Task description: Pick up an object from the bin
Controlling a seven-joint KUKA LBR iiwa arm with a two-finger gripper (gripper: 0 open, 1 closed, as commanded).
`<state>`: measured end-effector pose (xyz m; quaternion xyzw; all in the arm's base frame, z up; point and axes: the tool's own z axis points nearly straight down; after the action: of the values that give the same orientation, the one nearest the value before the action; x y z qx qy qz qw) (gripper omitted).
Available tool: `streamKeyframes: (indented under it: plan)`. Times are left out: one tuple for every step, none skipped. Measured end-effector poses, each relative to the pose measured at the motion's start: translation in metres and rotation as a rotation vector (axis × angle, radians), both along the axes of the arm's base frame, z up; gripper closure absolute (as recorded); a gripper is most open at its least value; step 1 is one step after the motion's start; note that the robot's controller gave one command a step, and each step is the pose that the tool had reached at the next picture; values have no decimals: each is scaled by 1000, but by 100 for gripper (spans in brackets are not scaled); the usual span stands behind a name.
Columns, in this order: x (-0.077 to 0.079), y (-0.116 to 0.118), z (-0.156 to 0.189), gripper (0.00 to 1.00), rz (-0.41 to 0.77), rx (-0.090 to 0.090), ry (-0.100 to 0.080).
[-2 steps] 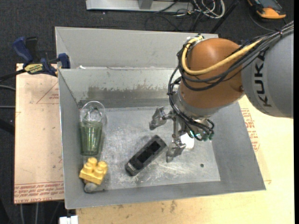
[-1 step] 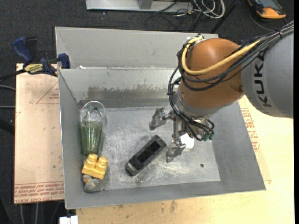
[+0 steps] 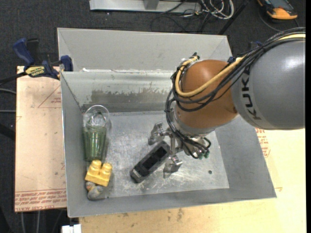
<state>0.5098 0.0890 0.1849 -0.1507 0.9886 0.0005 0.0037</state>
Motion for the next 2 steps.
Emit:
streamKeyframes:
  plan:
    - [-1,24,-102,100,435,-7,-2]
    - [-1,24,-102,100,435,-7,-2]
